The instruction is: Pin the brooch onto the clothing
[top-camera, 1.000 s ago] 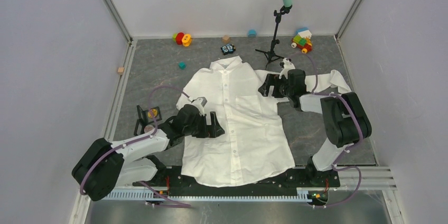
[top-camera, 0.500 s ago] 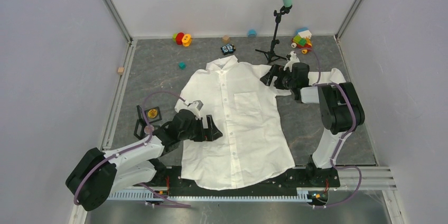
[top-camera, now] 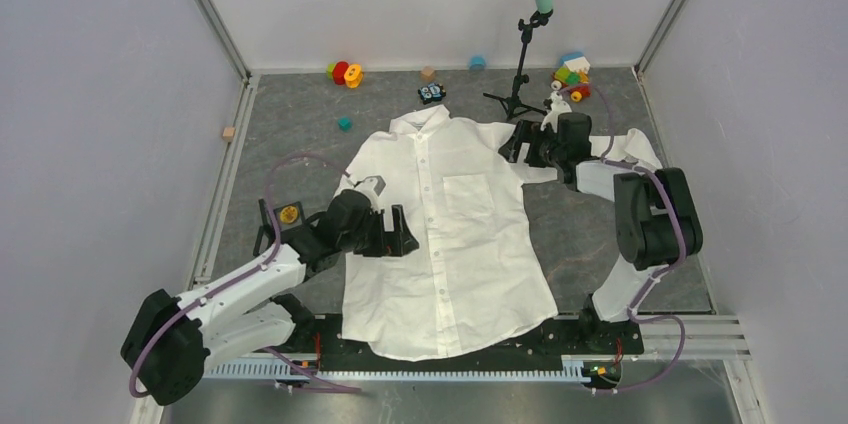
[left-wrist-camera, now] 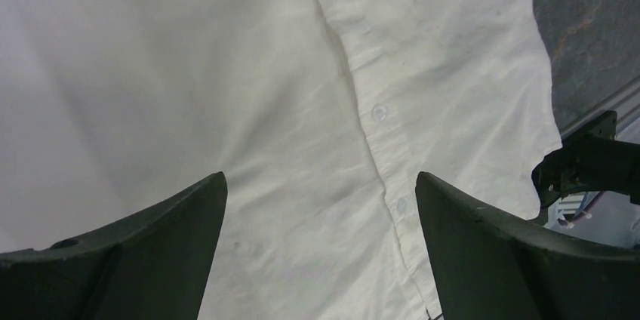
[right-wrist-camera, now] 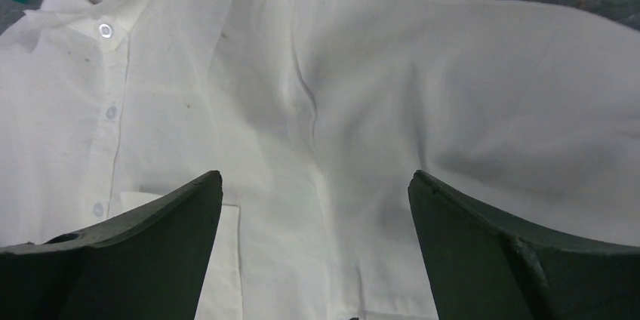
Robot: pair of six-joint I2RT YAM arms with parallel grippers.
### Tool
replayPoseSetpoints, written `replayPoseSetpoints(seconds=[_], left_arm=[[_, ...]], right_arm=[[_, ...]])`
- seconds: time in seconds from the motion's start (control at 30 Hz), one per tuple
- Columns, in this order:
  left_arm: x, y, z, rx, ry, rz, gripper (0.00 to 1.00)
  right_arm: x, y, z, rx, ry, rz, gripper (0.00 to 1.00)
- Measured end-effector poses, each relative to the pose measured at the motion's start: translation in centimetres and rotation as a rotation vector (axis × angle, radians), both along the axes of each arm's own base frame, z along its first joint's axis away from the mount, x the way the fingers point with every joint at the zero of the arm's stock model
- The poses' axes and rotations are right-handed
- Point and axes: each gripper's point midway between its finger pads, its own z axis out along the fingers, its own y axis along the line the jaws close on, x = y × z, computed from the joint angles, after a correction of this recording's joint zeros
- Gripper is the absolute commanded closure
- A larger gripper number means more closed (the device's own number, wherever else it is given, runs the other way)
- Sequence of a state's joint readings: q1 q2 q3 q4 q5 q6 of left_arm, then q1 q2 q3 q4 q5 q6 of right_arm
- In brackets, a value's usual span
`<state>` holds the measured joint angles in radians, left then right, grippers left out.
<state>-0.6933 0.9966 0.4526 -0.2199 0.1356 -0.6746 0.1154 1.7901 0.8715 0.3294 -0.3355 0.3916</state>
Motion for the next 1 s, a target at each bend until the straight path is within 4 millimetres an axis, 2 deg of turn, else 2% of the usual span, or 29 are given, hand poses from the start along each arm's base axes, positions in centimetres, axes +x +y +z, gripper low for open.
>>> replayPoseSetpoints(seconds=[0.1, 0.2, 0.33, 0.4, 0.5, 0.57, 0.7, 0.87, 1.0], left_arm=[[1.5, 0.2, 2.6, 0.027, -0.066, 0.022, 0.0], [3.0, 1.5, 4.8, 0.072, -0.127, 0.08, 0.0], [5.1, 5.4, 5.4, 0.157, -0.132, 0.217, 0.0], [6.5, 8.0, 5.2, 0.196, -0.108, 0.309, 0.0], [8.6, 12.1, 4.9, 0.27, -0.05, 0.439, 0.0], [10.3, 14.6, 4.9, 0.336, -0.023, 0.505, 0.0], [13.8, 18.4, 5.2, 0.469, -0.002, 0.576, 0.05], [15.6, 22.3, 4.2, 0.599, 0.038, 0.622, 0.16], [15.7, 24.3, 2.6, 0.687, 0.085, 0.623, 0.22]], right_arm=[[-0.3, -0.1, 2.6, -0.016, -0.046, 0.015, 0.02], [-0.7, -0.2, 6.5, -0.028, -0.131, 0.034, 0.02], [-2.1, -0.4, 11.0, -0.041, -0.226, 0.053, 0.02], [-3.6, -0.4, 11.8, -0.039, -0.25, 0.064, 0.04], [-6.6, -0.3, 11.4, -0.031, -0.242, 0.091, 0.08], [-8.7, -0.1, 10.3, -0.02, -0.221, 0.115, 0.11], [-12.4, 0.3, 8.2, 0.002, -0.166, 0.166, 0.17], [-14.7, 0.7, 7.6, 0.022, -0.146, 0.21, 0.21], [-15.7, 0.9, 7.8, 0.027, -0.156, 0.235, 0.22]])
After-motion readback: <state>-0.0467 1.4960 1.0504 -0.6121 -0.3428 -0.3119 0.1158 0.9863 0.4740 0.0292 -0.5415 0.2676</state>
